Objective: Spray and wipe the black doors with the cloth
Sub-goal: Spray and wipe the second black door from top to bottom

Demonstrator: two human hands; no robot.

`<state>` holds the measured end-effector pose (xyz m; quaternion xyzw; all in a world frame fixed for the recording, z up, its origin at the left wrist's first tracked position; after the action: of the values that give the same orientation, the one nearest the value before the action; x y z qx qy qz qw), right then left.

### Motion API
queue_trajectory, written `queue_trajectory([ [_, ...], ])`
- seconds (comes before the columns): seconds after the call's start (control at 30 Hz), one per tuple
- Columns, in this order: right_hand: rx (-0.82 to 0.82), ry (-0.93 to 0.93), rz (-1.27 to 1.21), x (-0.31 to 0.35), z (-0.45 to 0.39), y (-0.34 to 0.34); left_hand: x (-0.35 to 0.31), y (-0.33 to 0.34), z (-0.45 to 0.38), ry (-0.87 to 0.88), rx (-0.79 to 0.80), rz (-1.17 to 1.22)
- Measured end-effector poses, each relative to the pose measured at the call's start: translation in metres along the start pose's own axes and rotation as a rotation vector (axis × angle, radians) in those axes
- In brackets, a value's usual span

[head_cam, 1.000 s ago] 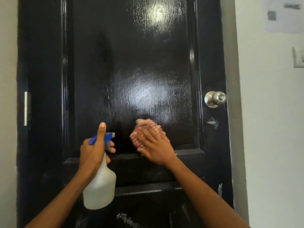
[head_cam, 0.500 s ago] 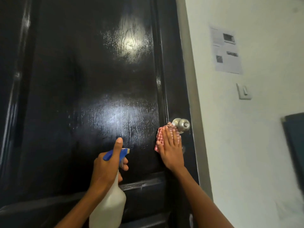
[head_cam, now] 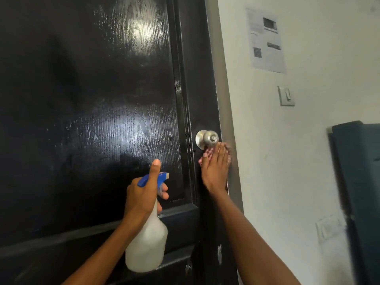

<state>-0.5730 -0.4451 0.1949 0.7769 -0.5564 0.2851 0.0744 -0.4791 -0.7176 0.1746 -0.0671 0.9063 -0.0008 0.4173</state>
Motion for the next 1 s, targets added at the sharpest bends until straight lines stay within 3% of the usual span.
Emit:
queue_trajectory([
  [0.07,0.027,-0.124,0.052,-0.006,0.033,0.012,0.006,0.001,0.002,-0.004,-0.011,-0.01],
  [0.2,0.152,-0.574,0.202,0.001,0.116,0.041,0.011,0.002,0.011,-0.01,-0.032,-0.028],
  [0.3,0.137,-0.706,0.243,0.019,0.082,0.029,0.015,0.0,0.015,-0.011,-0.035,-0.023],
  [0.47,0.053,-0.542,0.197,0.049,0.033,0.023,0.029,-0.011,0.015,-0.05,-0.078,-0.012],
  [0.6,0.059,-0.419,0.079,-0.003,0.094,0.034,0.052,-0.013,0.028,-0.076,-0.083,-0.001],
  [0.77,0.224,0.003,-0.038,-0.107,0.219,0.064,0.089,-0.018,0.057,-0.172,-0.087,0.015],
  [1.0,0.198,0.137,-0.083,-0.095,0.237,0.065,0.127,-0.046,0.091,-0.403,-0.13,-0.001],
])
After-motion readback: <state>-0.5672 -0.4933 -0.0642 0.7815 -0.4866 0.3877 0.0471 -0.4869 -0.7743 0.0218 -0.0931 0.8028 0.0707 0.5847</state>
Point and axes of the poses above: each hand's wrist, its own z-axis away from the middle knuckle, its own y-axis out of the palm, x = y × z, the point moved 8 cm from there along -z, towards the middle knuckle
